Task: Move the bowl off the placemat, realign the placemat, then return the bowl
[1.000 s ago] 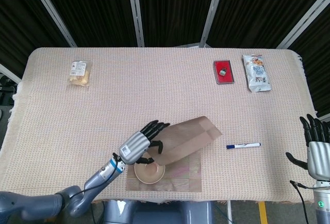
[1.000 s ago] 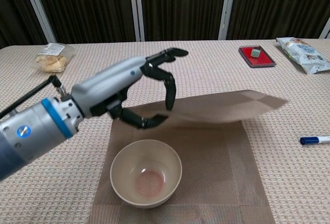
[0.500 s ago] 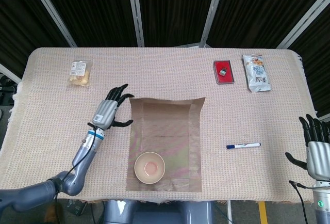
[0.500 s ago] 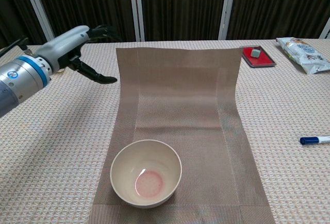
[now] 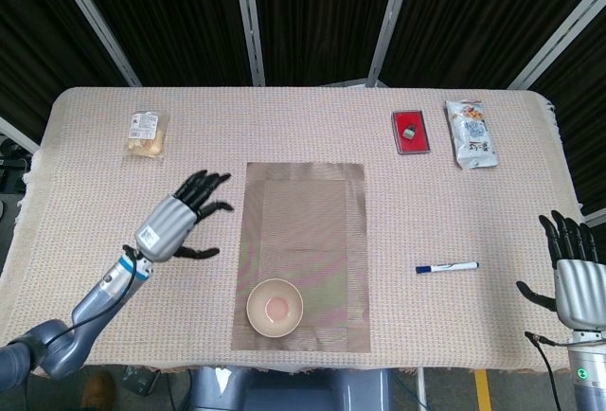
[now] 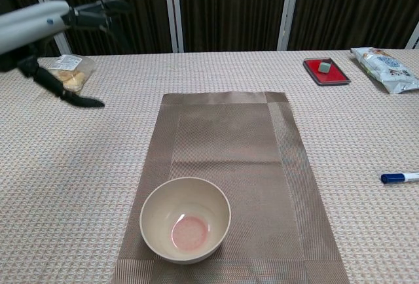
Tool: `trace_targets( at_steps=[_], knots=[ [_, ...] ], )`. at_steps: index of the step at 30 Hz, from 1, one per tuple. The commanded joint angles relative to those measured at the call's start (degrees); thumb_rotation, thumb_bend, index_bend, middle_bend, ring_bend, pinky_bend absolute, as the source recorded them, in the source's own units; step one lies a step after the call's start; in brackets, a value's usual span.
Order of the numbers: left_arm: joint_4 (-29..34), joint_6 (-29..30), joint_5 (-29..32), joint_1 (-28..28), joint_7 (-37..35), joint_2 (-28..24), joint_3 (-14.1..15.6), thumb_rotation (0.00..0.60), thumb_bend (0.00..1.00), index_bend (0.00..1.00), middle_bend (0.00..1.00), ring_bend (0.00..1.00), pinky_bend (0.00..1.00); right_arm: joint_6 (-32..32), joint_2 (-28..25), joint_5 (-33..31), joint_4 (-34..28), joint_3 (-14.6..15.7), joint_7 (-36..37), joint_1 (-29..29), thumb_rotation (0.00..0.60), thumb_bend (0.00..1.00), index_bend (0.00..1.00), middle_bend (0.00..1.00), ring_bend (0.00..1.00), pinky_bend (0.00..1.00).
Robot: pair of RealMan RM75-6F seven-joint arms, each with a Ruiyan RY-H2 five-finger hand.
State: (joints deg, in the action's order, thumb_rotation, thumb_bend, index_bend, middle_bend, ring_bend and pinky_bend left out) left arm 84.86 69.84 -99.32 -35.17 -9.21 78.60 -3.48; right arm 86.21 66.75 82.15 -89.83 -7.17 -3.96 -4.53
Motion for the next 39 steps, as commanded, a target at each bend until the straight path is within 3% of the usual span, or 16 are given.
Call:
trace_targets(
  at_steps=[1,9,21,27,34,39],
  knots=[
    [2.43,-2.31,-7.23,-0.48,2.6,-1.47,6.73,0.6,0.0,0.4,0.0,0.0,0.0,0.06,-0.03,-0.02,0.02,0.01,0.05,0.04,0.6,0.0,0.0,0.0,0.0,0.0],
    [-1.37,-5.34,-11.8,-1.94,7.56,4.15,10.49,0.6,0.0,0.43,0.0,0.0,0.0,0.01,-0.17,-0.53,0.44,-0.08,0.5,0.2,0.6,0.0,0.0,0.0,0.0,0.0],
    [-8.05,-6.63,-10.52,-2.86,11.64,12.35,9.76,0.6,0.01,0.43,0.0,0.0,0.0,0.0,-0.23,-0.66,0.84,-0.21,1.07,0.2,0.6,0.0,0.0,0.0,0.0,0.0],
    [-9.16,-9.23,-9.89,-3.58,15.31,15.09,10.22,0.6,0.15,0.44,0.0,0.0,0.0,-0.32,-0.13,-0.86,0.79,-0.22,0.73,0.04,0.6,0.0,0.0,0.0,0.0,0.0],
    [-9.85,-9.39,-8.21,-3.66,16.79,17.15,9.69,0.6,0.35,0.63,0.0,0.0,0.0,-0.19,-0.4,-1.05,1.01,-0.37,1.6,0.18,0.6,0.0,0.0,0.0,0.0,0.0],
    [-9.37,-8.94,-7.06,-3.65,17.25,16.7,9.28,0.6,0.4,0.67,0.0,0.0,0.0,-0.19,-0.51,-0.91,0.98,-0.32,1.88,0.19,0.6,0.0,0.0,0.0,0.0,0.0]
  ],
)
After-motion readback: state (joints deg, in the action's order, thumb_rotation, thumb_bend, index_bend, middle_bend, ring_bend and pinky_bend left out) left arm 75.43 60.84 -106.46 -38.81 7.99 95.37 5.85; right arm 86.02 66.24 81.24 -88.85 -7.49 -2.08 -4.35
